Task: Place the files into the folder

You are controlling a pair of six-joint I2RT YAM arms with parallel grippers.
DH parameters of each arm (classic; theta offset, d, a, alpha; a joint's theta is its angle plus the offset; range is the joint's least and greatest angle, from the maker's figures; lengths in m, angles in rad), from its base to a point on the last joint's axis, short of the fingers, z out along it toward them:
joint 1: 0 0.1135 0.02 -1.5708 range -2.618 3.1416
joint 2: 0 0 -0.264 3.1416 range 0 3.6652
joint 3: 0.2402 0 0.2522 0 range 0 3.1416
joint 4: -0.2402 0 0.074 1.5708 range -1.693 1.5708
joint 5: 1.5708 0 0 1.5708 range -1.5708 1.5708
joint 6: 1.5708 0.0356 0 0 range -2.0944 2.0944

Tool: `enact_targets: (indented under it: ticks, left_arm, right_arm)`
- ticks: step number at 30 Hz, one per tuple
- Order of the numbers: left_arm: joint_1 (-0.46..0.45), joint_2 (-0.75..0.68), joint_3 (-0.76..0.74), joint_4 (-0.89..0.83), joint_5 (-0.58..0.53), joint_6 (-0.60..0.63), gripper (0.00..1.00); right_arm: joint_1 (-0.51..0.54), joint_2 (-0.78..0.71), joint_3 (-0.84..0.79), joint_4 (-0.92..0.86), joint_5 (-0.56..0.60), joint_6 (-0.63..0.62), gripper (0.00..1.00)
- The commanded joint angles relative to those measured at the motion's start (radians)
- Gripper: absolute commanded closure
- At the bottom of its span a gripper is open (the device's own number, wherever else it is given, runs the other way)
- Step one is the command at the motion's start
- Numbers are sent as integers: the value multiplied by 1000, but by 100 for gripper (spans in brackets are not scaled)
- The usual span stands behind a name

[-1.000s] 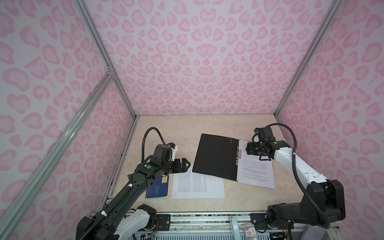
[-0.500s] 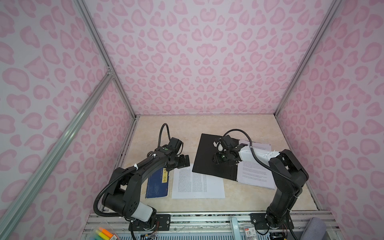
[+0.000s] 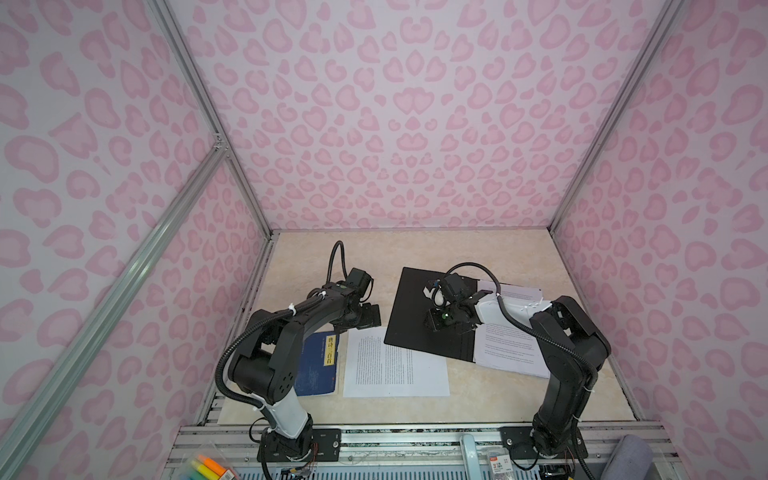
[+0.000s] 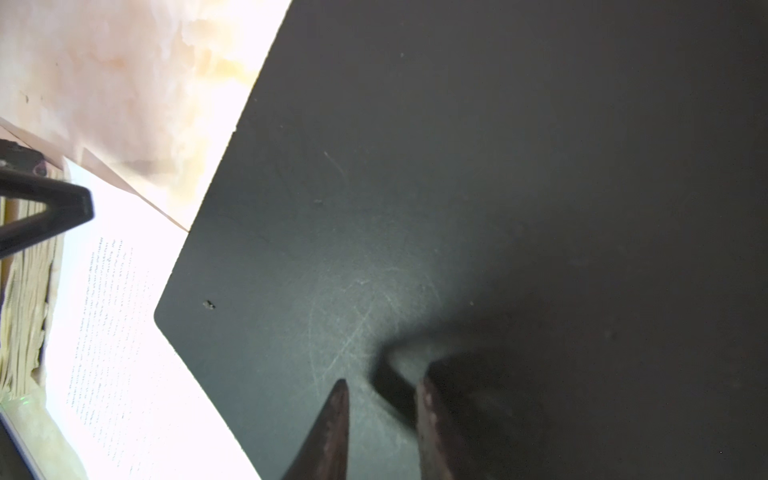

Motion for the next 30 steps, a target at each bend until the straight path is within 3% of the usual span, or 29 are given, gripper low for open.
enact_targets:
  ticks: [1, 9, 30]
  left_arm:
    - [0, 23, 16, -26, -28, 18, 2]
    - [0, 64, 18, -25, 4, 39, 2]
    - [12, -19, 13, 28, 327, 17, 1]
  right_arm:
    - [3, 29, -7, -49, -27, 5, 77]
    - [-14, 55, -17, -35, -59, 27, 89]
    - [-34, 96, -42, 19, -128, 57, 94]
